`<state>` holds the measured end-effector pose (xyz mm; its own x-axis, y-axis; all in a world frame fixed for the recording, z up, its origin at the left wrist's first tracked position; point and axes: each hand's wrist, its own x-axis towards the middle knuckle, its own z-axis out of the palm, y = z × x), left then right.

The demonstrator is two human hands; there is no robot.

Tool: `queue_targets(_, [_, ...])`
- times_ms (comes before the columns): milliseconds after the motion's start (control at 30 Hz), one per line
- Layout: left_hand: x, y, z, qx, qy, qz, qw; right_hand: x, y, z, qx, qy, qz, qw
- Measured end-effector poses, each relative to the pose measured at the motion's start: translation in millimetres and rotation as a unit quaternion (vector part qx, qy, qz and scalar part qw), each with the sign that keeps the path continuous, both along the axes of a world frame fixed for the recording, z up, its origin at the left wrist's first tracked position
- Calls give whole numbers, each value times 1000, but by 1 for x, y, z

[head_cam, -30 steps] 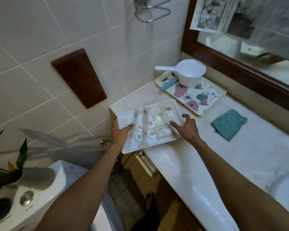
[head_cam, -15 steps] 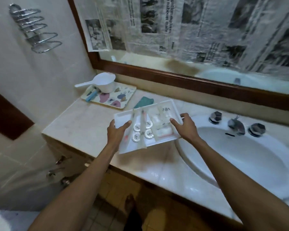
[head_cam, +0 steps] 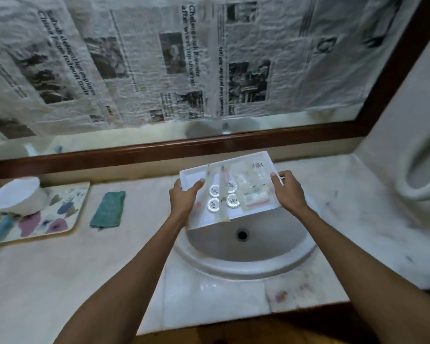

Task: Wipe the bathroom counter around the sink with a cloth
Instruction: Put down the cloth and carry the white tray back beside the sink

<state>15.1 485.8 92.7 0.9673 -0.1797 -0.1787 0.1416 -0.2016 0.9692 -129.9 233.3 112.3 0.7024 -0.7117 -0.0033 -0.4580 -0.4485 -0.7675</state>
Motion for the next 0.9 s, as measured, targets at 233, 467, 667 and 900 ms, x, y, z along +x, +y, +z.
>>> queue_targets(233, [20, -131, 1, 29, 2, -102, 994, -36, -91, 1, -19, 14, -129, 991])
queue_targets(467, [13, -247, -16, 52, -7, -189, 981, -69, -166, -17, -15, 53, -223, 973])
queue_targets(667, [14, -339, -47, 56, 10, -210, 976, -71, -247, -47, -14, 81, -222, 972])
queue_targets(900, [19, -418, -100, 118, 77, -212, 967, -58, -338, -83, -1, 124, -188, 974])
